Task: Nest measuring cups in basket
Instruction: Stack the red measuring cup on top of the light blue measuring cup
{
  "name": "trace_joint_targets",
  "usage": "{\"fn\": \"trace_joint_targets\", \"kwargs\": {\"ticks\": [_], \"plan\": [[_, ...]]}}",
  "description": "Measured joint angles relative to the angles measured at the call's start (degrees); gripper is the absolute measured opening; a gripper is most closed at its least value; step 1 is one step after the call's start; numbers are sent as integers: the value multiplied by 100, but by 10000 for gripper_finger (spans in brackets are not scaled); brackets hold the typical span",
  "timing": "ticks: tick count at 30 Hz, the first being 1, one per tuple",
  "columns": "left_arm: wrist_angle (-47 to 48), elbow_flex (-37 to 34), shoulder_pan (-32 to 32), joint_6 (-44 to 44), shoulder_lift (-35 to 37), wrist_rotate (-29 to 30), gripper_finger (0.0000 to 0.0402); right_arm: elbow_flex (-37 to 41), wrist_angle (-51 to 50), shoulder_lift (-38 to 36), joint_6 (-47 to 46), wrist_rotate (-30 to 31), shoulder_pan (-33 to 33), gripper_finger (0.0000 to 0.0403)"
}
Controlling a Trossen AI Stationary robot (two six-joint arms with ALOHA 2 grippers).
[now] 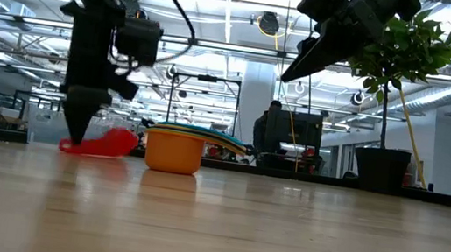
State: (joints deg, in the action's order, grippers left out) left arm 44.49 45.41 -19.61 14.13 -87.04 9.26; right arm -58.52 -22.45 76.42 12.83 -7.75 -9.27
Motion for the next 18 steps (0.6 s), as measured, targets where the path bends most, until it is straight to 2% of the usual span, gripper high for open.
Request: {"fn": "trace_joint_targets", "kwargs": {"ticks": [2, 8, 14, 18], "plan": [[-86, 0, 68, 51, 282, -4, 10, 0, -6, 0, 3, 0, -1, 272], [-518, 0, 391, 102, 1140, 217, 4, 0, -8, 0, 3, 4, 0, 272], [-990, 2, 909, 251, 1800, 921, 3, 0, 13, 0, 3, 17, 0, 272], [-1807, 4, 1352, 56, 2108, 1455, 3, 0, 438, 0, -47, 20, 1, 272]]}}
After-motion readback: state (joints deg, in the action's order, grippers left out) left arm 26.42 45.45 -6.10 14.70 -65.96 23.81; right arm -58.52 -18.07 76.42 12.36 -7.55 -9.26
